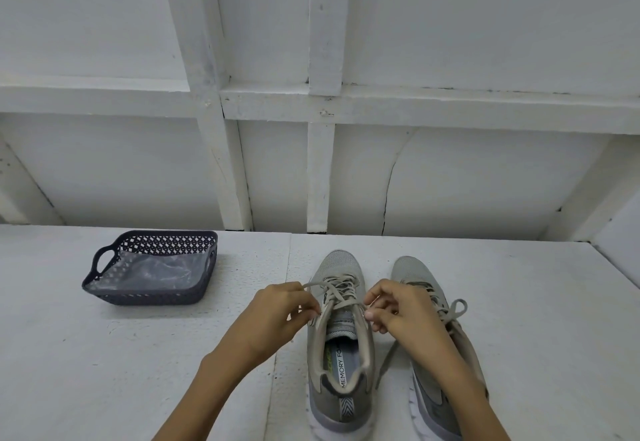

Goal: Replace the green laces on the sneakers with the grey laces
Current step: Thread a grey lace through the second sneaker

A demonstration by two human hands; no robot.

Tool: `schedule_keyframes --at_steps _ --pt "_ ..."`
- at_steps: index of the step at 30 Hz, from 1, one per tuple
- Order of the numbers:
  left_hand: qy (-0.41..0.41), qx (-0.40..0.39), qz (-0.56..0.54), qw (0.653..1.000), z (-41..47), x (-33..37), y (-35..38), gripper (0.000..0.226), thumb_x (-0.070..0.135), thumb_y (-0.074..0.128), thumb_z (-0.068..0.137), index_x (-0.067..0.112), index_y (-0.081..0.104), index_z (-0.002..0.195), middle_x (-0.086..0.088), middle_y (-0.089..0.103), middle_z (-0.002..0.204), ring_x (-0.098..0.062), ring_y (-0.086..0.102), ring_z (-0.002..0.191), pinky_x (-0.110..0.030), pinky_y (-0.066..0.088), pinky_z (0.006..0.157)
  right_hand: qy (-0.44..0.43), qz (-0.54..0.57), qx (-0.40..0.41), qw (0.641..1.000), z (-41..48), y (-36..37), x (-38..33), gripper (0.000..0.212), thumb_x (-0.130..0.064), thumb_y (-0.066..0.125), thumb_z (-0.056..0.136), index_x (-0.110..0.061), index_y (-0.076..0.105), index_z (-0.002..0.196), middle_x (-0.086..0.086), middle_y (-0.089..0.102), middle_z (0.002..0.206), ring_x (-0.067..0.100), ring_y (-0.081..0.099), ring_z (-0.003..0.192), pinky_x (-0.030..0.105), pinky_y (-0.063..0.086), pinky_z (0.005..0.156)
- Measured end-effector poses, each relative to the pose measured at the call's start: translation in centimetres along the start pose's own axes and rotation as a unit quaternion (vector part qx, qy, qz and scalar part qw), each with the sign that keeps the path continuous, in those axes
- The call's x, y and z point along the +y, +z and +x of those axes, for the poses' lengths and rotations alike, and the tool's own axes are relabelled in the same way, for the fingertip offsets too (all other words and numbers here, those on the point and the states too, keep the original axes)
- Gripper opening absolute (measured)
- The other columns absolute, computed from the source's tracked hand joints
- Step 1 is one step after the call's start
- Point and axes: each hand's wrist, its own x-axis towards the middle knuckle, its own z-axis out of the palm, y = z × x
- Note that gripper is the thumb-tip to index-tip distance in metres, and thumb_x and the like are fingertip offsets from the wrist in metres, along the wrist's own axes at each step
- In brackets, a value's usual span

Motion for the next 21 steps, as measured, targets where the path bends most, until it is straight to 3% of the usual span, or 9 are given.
schedule_keyframes --at_steps 5,8,11,16,19,21 --pt "-0.031 0.023 -0.019 0.999 0.1 0.9 0.4 0.012 0.018 0.067 0.088 0.027 0.074 0.093 0.020 0.059 0.077 0.006 0.053 0.066 -0.011 0.041 0.067 0.005 -0.004 0.010 1.000 -0.2 0.1 0.2 0.022 0.005 0.068 0.082 -0.015 0.069 0.072 0.005 0.067 0.060 0.010 0.060 0.050 0.024 0.052 0.054" --pt "-0.081 0.039 -0.096 0.991 0.0 1.6 0.5 0.014 0.011 0.072 0.083 0.023 0.070 0.091 0.018 0.067 0.067 0.005 0.065 0.067 -0.007 0.044 0.066 0.010 0.008 0.020 1.000 -0.3 0.2 0.0 0.020 0.005 0.070 0.080 -0.013 0.070 0.071 0.000 0.066 0.063 0.002 0.056 0.047 0.017 0.047 0.050" --pt "-0.099 0.059 -0.159 0.980 -0.1 1.5 0.6 0.012 0.010 0.077 0.078 0.019 0.072 0.085 0.012 0.073 0.072 0.001 0.069 0.072 -0.011 0.049 0.071 0.019 0.022 0.018 0.999 -0.4 0.2 0.1 0.027 0.006 0.068 0.082 -0.018 0.072 0.071 0.001 0.068 0.061 0.006 0.058 0.047 0.017 0.049 0.053" --pt "-0.055 0.037 -0.088 0.994 -0.6 1.1 0.7 0.016 0.015 0.070 0.087 0.027 0.075 0.095 0.020 0.073 0.084 0.007 0.066 0.081 -0.006 0.047 0.075 0.022 0.018 0.013 1.000 -0.5 0.3 0.6 0.042 0.011 0.061 0.084 -0.028 0.071 0.071 -0.003 0.068 0.060 0.004 0.062 0.055 0.018 0.052 0.061" --pt "-0.063 0.048 -0.101 0.992 -0.4 1.3 0.7 0.018 0.009 0.070 0.085 0.024 0.074 0.095 0.020 0.072 0.080 0.007 0.065 0.079 -0.003 0.045 0.071 0.004 0.004 0.039 0.999 -0.5 0.4 0.4 0.040 0.006 0.069 0.080 -0.033 0.069 0.075 -0.004 0.070 0.065 0.005 0.065 0.061 0.016 0.050 0.061" --pt "-0.091 0.062 -0.133 0.985 -0.2 1.6 0.7 0.017 0.008 0.073 0.082 0.023 0.072 0.091 0.015 0.072 0.076 0.001 0.068 0.073 -0.009 0.049 0.069 -0.002 0.003 0.059 0.998 -0.5 0.7 0.2 0.037 0.002 0.073 0.077 -0.035 0.068 0.075 -0.006 0.070 0.066 0.004 0.065 0.064 0.018 0.050 0.063"
